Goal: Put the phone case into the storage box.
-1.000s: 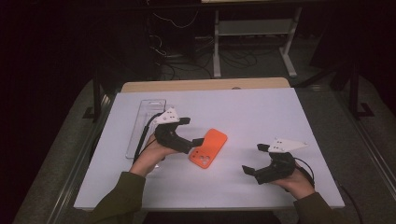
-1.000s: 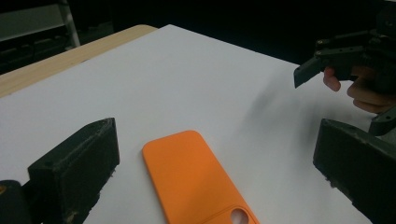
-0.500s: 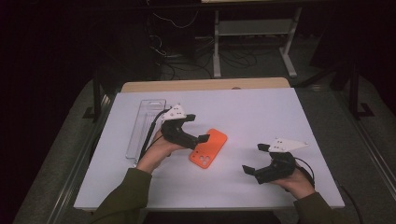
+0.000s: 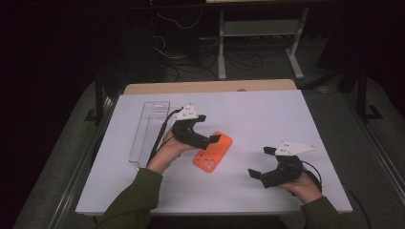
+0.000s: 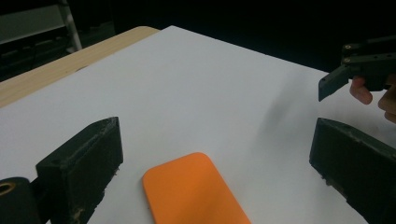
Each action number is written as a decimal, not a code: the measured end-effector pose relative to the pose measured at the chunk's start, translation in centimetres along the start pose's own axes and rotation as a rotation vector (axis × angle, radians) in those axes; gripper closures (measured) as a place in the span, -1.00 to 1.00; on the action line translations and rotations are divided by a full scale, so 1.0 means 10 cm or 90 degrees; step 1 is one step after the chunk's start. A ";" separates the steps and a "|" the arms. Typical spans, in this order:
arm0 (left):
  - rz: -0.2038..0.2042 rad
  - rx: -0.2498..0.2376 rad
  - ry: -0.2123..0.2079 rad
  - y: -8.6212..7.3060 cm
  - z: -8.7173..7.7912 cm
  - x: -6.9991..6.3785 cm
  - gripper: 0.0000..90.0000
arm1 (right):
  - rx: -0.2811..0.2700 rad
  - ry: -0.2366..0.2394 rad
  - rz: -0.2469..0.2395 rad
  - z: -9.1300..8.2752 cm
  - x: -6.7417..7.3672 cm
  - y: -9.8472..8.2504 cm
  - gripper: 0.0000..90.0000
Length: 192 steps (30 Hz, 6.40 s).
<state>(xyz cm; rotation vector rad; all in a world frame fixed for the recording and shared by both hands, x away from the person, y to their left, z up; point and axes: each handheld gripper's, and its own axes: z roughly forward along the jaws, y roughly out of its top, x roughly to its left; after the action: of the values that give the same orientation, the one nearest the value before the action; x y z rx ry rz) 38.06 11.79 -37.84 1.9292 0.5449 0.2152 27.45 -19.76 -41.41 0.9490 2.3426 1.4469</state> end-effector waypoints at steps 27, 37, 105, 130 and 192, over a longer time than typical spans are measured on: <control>0.012 0.059 0.073 -0.04 0.31 0.10 -0.22 | -0.002 0.001 0.002 0.00 0.00 0.00 -1.00; -0.002 0.096 0.119 -0.11 0.46 0.18 0.18 | -0.002 0.001 0.002 -0.01 0.00 0.00 -1.00; -0.014 0.216 -0.003 -0.37 0.91 -0.04 0.99 | -0.006 0.002 0.003 -0.01 0.00 0.01 -1.00; -0.029 0.124 -0.044 -0.13 0.08 -0.08 -0.13 | -0.003 0.001 0.002 -0.01 0.00 0.00 -1.00; 0.006 0.030 0.012 -0.61 -1.16 -0.17 -1.00 | -0.003 -0.003 0.000 0.00 0.00 0.00 -1.00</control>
<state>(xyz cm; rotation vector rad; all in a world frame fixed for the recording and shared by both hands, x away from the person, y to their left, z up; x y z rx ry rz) 30.41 22.54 -38.36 1.9771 0.5574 0.2282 27.46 -19.80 -41.36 0.9511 2.3345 1.4484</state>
